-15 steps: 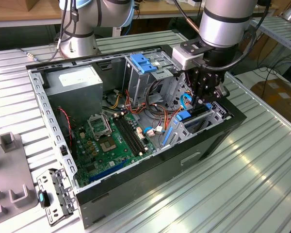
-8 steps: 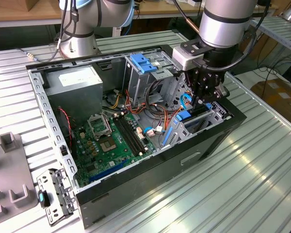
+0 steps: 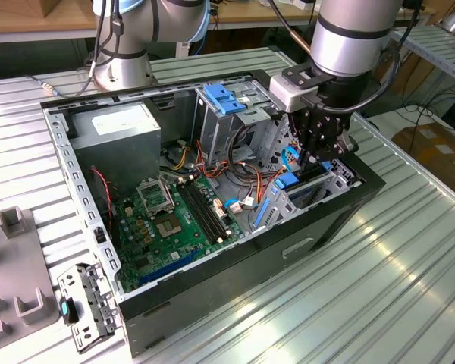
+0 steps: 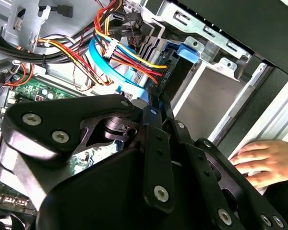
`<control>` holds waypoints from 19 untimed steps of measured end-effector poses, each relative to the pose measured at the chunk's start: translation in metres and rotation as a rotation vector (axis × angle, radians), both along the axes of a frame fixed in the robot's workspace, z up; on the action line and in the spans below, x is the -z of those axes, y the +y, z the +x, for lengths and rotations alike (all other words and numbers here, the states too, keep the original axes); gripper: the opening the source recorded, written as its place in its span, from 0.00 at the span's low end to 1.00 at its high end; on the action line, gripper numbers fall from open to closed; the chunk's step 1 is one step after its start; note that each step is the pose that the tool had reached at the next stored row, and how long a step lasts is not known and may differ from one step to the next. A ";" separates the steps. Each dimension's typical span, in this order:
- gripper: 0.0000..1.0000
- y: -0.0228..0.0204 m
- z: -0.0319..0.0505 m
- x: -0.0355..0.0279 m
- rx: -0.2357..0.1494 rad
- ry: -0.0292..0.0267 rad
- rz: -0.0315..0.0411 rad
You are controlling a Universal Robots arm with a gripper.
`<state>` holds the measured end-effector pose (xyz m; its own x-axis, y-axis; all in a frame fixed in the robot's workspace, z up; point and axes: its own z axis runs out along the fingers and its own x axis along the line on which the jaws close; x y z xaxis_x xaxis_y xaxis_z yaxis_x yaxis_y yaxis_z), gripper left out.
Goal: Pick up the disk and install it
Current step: 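Insert the second disk wire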
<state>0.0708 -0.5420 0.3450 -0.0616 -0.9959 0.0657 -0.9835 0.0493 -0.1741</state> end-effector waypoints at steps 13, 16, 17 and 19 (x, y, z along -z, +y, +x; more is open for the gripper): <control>0.16 -0.0058 0.0000 0.0055 0.000 0.0000 0.0169; 0.24 -0.0058 0.0000 0.0031 0.000 0.0000 0.0167; 0.24 -0.0058 0.0000 0.0006 0.000 0.0000 0.0165; 0.24 -0.0058 0.0001 -0.0051 0.000 0.0000 0.0165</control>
